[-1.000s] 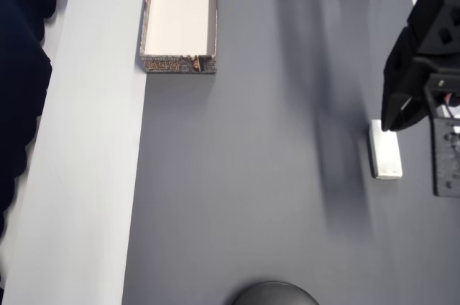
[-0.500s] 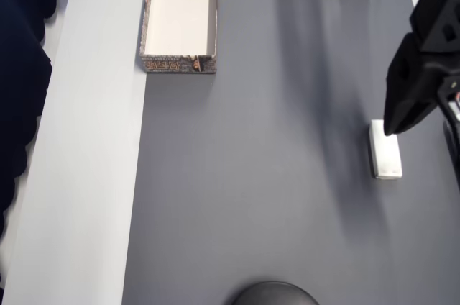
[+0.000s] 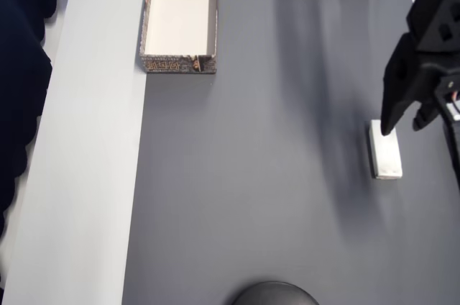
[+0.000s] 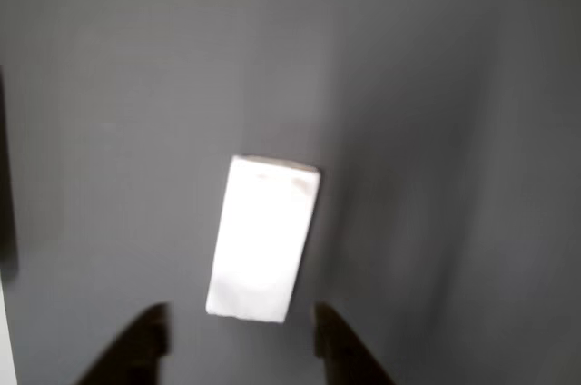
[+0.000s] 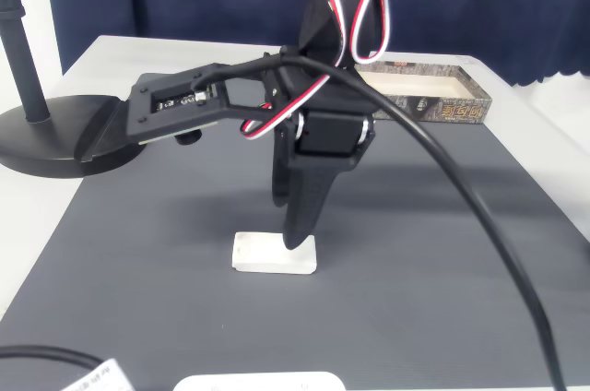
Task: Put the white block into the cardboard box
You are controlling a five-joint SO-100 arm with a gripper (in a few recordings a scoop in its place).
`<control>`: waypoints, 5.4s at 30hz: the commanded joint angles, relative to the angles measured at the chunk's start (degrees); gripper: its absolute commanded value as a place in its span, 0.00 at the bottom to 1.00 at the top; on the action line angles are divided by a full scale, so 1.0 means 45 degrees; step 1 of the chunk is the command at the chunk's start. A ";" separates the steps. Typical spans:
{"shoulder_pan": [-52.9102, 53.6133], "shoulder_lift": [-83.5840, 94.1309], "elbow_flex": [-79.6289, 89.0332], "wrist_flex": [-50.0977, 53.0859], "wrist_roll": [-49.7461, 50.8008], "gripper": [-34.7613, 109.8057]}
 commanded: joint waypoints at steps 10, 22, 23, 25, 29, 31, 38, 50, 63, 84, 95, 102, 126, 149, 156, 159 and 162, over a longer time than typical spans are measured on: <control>0.0391 0.0078 -0.0215 0.0117 -0.0508 0.47; 0.0527 -0.0469 -0.0254 -0.0117 -0.0527 0.47; 0.0508 -0.0527 -0.0293 -0.0137 -0.0547 0.47; 0.0488 -0.0586 -0.0332 -0.0176 -0.0684 0.47; 0.0488 -0.0605 -0.0332 -0.0176 -0.0742 0.47; 0.0488 -0.0605 -0.0332 -0.0176 -0.0742 0.47; 0.0469 -0.0703 -0.0332 -0.0234 -0.0742 0.47; 0.0430 -0.0820 -0.0391 -0.0234 -0.0859 0.47; 0.0430 -0.0957 -0.0449 -0.0254 -0.0879 0.47; 0.0391 -0.1543 -0.0977 -0.1016 -0.0879 0.44; 0.0391 -0.1797 -0.1328 -0.1406 -0.0879 0.43; 0.0391 -0.1973 -0.1445 -0.1777 -0.0723 0.43; 0.0195 -0.2305 -0.1660 -0.1777 -0.0664 0.41; -0.0039 -0.2617 -0.1953 -0.1289 -0.0664 0.40; -0.0059 -0.2617 -0.1973 -0.0957 -0.0645 0.40; -0.0059 -0.2598 -0.1973 -0.0742 -0.0645 0.40; -0.0059 -0.2617 -0.1973 -0.0742 -0.0645 0.39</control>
